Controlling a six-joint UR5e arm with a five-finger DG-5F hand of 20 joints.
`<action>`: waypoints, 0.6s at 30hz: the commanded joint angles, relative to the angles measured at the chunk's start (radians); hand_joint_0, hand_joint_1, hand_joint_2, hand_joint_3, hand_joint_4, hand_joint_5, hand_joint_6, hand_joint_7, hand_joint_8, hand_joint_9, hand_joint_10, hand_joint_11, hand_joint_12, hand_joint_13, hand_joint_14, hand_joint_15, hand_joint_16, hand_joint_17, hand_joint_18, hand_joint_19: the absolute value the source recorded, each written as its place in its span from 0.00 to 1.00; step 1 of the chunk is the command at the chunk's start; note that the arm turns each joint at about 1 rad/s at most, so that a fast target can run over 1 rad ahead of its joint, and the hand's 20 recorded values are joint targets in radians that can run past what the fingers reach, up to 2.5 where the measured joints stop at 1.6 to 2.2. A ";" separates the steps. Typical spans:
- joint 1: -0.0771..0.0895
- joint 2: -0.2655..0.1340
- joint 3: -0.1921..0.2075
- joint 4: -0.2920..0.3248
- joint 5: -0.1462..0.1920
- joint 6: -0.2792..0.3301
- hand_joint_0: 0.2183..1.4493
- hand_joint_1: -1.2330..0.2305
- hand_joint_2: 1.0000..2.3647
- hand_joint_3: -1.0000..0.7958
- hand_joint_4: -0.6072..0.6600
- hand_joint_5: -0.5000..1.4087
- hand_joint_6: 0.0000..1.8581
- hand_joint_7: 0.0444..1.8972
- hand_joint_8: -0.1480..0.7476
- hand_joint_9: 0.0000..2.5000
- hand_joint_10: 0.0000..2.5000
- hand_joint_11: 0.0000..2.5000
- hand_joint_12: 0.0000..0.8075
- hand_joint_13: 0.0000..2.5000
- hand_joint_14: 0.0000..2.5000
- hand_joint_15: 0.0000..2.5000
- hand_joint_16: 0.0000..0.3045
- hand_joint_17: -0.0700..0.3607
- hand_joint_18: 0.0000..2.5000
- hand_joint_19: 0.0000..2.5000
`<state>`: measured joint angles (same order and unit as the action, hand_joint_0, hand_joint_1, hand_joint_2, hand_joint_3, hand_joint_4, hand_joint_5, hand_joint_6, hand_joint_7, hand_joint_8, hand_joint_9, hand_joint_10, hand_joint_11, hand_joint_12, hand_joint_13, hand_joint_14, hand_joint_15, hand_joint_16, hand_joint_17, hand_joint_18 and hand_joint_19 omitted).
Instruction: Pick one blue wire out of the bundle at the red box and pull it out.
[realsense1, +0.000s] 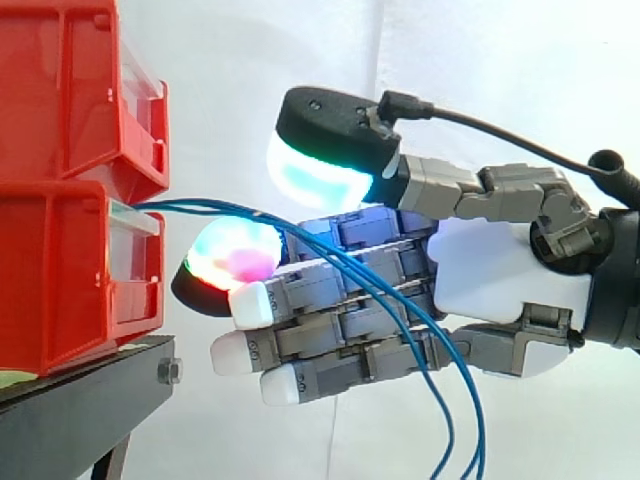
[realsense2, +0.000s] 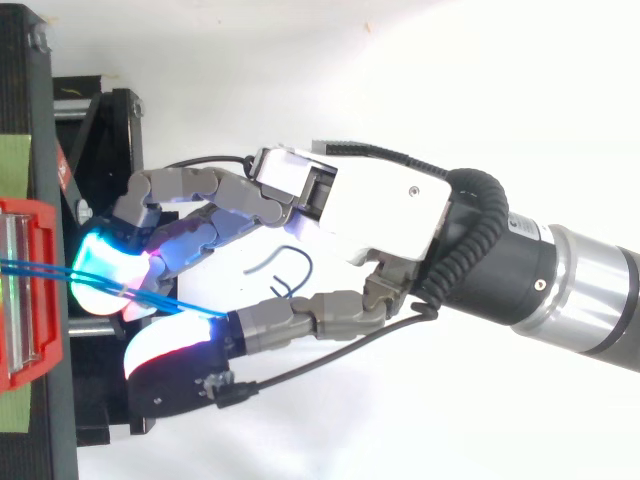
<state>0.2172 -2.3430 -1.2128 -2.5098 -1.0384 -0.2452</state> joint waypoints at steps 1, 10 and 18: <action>-0.001 -0.001 0.007 -0.010 0.000 -0.002 0.33 0.32 0.01 0.42 0.66 0.18 0.39 0.52 0.57 0.31 0.00 0.19 0.55 0.28 0.00 0.13 0.21 0.49 0.26 0.16; -0.002 0.001 0.009 -0.012 0.000 0.001 0.32 0.33 0.02 0.49 0.66 0.16 0.44 0.46 0.58 0.31 0.01 0.21 0.55 0.29 0.00 0.13 0.21 0.49 0.26 0.16; -0.007 0.001 0.027 -0.020 -0.005 0.010 0.32 0.33 0.02 0.47 0.69 0.16 0.44 0.45 0.58 0.31 0.00 0.20 0.55 0.29 0.00 0.13 0.21 0.49 0.26 0.16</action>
<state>0.2128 -2.3424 -1.1992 -2.5241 -1.0409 -0.2383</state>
